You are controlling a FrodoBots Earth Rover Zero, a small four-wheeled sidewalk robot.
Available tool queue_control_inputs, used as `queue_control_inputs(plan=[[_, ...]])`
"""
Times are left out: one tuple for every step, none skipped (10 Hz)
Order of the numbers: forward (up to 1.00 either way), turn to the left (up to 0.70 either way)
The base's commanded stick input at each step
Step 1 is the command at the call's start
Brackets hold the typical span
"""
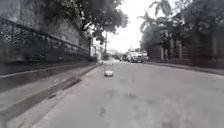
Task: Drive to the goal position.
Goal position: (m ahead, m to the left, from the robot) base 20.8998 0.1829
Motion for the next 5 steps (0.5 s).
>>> queue_control_inputs(plan=[[1.00, 0.00], [1.00, 0.00], [1.00, 0.00], [1.00, 0.00], [1.00, 0.00]])
